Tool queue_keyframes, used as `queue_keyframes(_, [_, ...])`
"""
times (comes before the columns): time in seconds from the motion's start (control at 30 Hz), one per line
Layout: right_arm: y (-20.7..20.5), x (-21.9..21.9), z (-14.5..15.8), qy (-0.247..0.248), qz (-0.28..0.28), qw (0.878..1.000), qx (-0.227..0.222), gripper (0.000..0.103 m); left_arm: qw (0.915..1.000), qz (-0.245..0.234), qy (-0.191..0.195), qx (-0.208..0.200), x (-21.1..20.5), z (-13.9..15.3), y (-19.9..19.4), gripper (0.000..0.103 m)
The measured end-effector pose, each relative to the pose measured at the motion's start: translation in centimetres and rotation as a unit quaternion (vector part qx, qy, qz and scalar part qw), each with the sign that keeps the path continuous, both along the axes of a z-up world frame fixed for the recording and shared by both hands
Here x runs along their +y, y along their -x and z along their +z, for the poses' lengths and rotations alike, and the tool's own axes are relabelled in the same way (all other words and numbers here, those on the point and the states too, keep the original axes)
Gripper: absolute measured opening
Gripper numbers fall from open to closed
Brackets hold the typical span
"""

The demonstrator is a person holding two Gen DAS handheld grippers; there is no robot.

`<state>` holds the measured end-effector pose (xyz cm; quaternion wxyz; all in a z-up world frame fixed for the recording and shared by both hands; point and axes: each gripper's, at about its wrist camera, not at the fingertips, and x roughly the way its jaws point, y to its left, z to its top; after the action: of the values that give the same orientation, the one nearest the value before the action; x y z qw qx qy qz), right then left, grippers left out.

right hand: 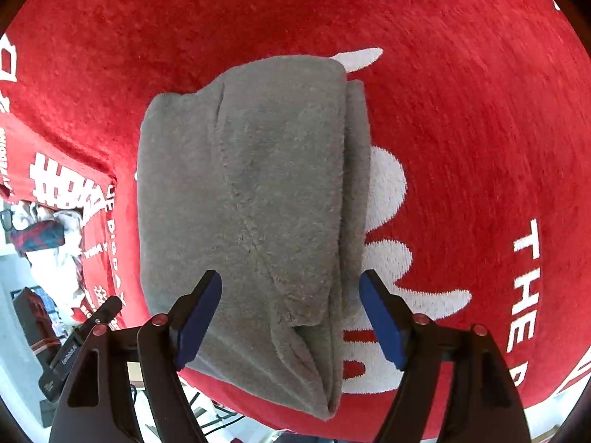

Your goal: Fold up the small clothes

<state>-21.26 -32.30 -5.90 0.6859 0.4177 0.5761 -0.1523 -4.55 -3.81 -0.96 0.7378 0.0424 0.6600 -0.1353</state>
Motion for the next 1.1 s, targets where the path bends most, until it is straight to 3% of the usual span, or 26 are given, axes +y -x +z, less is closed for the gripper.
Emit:
queue_keyframes(0.27, [0.8,-1.1,0.0,-0.006,-0.016,1.0,-0.002,0.08,0.9992,-0.038,-0.009,-0.005,-1.9,0.1,-0.5,0.102])
queue_keyframes(0.83, [1.0,-1.9,-0.1,-0.01,-0.012,1.0,-0.003,0.08,0.998,-0.06,-0.021,0.002,-3.4,-0.6,-0.7,0.102])
queue_keyframes(0.97, [1.1,-2.6,-0.2,-0.026,-0.016,0.999,-0.026,0.08,0.9963,-0.085,-0.009,0.0,-4.4,-0.3,-1.3,0.102])
queue_keyframes(1.1, [1.3,-3.4,-0.4,-0.045,-0.017,0.997,-0.053,0.08,0.9927,-0.117,0.028,0.007,-5.9,-0.1,-2.3,0.102])
